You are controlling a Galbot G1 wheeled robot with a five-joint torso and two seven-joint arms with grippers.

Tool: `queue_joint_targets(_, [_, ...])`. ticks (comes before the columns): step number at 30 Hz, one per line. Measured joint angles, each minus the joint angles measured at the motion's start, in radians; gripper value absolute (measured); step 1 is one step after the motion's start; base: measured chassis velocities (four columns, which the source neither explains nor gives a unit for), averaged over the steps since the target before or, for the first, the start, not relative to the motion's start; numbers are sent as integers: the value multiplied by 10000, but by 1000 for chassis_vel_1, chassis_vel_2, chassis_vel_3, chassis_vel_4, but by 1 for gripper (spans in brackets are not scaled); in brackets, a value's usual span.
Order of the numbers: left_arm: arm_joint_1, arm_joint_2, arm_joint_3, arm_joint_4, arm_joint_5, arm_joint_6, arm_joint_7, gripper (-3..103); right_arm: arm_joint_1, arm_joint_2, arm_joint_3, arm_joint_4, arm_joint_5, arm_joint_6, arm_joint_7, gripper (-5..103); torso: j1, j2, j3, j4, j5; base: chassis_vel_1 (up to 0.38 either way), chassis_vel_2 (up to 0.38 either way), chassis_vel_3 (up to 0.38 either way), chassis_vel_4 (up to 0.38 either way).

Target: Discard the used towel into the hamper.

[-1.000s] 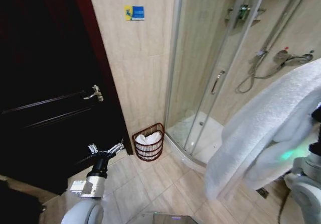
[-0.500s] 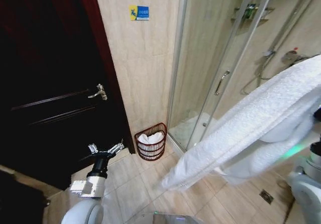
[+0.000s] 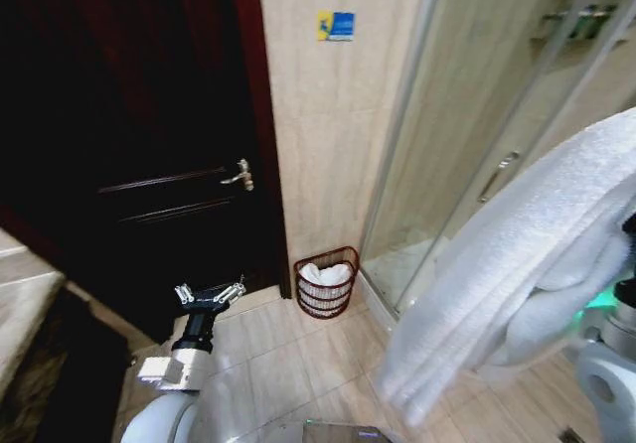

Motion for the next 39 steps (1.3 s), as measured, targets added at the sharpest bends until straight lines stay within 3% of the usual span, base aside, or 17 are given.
queue_joint_targets(13, [0,-1,-1,0,0,0,0,100,-91,-16,181,0,-62,157,-16,5,1,1,1,2,-1,116,115,110,111])
queue_joint_targets(39, [0,-1,0,0,0,0,0,100,-68,120,2,1,-180,-155,-12,5,0,6,0,-2,0,-5,5,5,-5])
